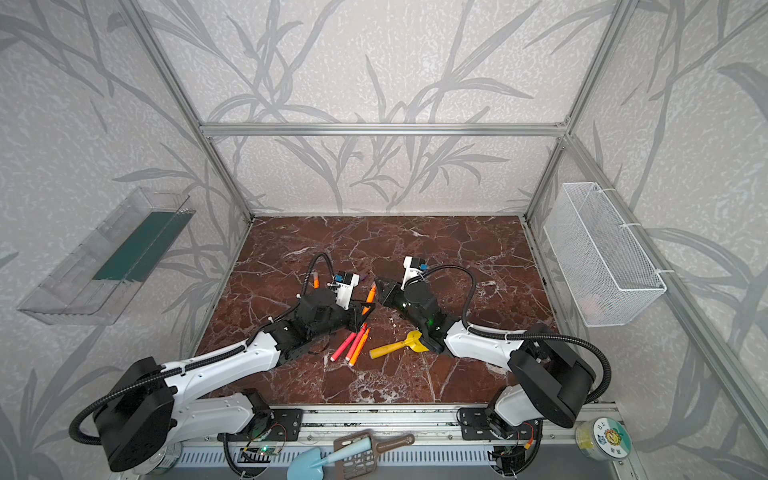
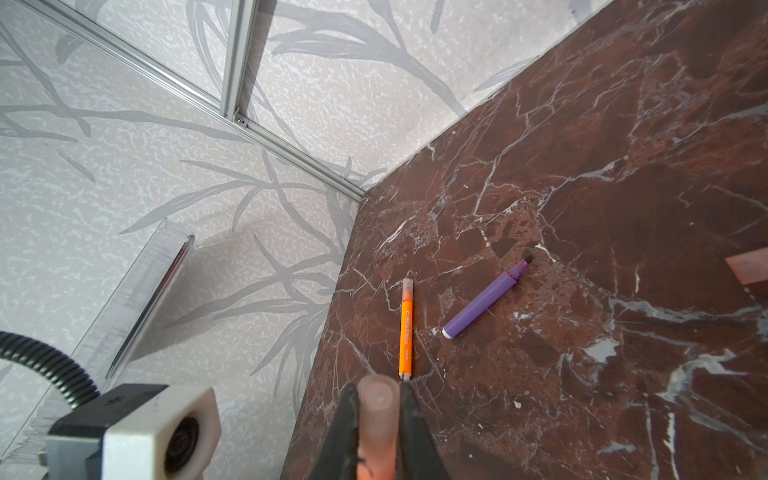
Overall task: Insert the pens into the pen caps
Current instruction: 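Press the cap onto the marker tip with the right gripper while the left holds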
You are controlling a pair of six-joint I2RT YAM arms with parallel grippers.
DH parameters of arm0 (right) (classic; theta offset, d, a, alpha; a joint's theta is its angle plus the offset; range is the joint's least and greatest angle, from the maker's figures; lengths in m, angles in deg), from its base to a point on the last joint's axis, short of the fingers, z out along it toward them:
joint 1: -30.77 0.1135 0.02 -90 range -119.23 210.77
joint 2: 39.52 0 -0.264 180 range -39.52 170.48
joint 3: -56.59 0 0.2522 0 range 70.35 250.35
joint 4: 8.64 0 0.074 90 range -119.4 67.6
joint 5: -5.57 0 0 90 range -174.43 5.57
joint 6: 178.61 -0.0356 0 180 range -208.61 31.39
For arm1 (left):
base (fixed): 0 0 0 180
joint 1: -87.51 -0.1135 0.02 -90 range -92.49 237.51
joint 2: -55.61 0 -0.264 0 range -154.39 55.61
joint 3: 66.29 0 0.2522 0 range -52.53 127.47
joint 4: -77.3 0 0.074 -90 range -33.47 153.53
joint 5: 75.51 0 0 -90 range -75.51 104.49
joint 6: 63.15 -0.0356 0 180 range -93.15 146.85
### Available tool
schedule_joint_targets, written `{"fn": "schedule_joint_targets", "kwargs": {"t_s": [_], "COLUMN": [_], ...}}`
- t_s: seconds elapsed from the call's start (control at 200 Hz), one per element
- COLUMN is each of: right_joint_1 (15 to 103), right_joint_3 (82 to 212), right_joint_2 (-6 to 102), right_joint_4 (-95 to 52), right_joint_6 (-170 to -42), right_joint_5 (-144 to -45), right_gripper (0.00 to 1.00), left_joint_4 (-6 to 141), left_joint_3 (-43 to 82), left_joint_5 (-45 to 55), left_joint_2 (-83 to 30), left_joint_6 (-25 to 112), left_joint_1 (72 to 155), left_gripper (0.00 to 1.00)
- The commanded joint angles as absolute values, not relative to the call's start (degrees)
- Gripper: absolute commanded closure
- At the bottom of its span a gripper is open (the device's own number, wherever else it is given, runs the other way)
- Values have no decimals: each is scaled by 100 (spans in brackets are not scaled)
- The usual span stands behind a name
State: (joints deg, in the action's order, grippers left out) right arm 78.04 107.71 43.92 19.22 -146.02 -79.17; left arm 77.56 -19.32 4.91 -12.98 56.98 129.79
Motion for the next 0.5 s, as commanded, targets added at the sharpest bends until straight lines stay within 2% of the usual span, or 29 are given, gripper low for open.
{"fn": "schedule_joint_targets", "kwargs": {"t_s": [0.0,0.145,0.495], "right_joint_1": [7955,7932,7569], "right_joint_3": [10707,10887,11080], "right_joint_2": [4496,4670,4635], "right_joint_4": [1900,1871,1485], "right_joint_6": [-14498,-14436,-14306], "right_joint_5": [-8331,-8417,-9083], "right_gripper": [100,100,100], "left_joint_4": [8354,8469,8568], "left_joint_3": [-1973,-2007,-2262], "left_joint_5": [614,174,61], "left_joint_2": [-1047,-930,-440], "left_joint_6": [5749,5559,5374], "left_joint_1": [12830,12832,12834], "left_gripper": [100,100,100]}}
